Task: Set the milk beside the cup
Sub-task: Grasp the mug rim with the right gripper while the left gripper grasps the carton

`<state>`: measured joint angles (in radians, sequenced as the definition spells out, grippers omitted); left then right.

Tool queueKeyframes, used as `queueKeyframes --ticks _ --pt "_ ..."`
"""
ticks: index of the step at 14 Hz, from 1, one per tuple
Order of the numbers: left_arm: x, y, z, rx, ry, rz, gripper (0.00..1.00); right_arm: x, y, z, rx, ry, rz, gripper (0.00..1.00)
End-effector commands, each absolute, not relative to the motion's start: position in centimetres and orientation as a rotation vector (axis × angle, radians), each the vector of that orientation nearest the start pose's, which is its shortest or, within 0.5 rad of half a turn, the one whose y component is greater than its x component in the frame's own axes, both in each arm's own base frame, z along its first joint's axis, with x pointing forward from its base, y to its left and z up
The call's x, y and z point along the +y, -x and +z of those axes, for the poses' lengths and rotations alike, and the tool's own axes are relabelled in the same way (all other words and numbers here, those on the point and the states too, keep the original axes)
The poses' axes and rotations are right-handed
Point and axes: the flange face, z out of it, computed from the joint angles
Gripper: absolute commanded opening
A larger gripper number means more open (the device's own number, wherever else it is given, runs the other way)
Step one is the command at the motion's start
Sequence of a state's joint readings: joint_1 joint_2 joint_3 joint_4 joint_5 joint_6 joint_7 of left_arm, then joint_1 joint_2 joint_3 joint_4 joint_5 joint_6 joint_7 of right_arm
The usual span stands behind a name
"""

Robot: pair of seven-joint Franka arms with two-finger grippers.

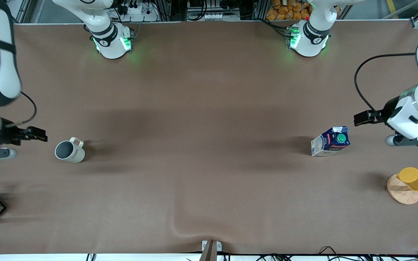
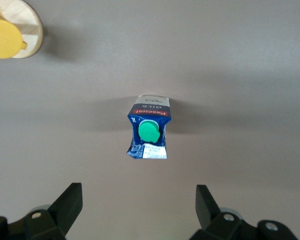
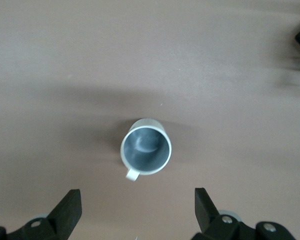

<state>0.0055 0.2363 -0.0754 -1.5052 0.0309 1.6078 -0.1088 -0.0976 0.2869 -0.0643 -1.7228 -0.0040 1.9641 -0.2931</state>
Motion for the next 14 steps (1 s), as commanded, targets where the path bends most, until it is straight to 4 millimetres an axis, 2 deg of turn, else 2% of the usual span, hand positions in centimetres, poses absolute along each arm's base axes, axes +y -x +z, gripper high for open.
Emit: queueKeyframes --ticks 1,2,5,6,8,10,11,13,14 --pt "-3.2 -61.7 48.4 -0.062 3.092 0.203 1.0 -11.3 -61.4 37.0 -0.275 3.145 0.056 1.0" --pt "-3.1 -61.7 47.1 -0.062 3.094 0.198 1.0 -11.6 -61.6 35.6 -0.302 3.139 0.078 1.0" --pt "-3.2 -61.8 45.1 -0.056 3.096 0.189 1.0 -11.9 -62.3 32.4 -0.308 3.142 0.075 0.94" --pt "-3.1 -62.2 43.5 -0.057 3.097 0.201 1.0 -12.4 -62.4 31.5 -0.296 3.143 0.077 0.9" --pt "-3.0 -62.9 41.0 -0.064 3.1 0.226 1.0 -12.8 -62.4 30.5 -0.29 3.143 0.078 0.79" --pt "-3.0 -62.7 40.8 -0.059 3.101 0.243 1.0 -13.0 -62.7 29.2 -0.296 3.147 0.064 0.71" --pt "-3.1 -62.5 39.9 -0.053 3.099 0.267 1.0 -13.2 -62.9 28.3 -0.322 3.149 0.044 0.6" --pt "-3.0 -62.7 38.0 -0.034 3.087 0.303 1.0 -14.8 -62.8 26.3 -0.338 3.143 0.036 0.53" --pt "-3.0 -62.9 37.2 -0.036 3.087 0.308 1.0 -14.7 -62.7 25.9 -0.321 3.128 0.034 0.42"
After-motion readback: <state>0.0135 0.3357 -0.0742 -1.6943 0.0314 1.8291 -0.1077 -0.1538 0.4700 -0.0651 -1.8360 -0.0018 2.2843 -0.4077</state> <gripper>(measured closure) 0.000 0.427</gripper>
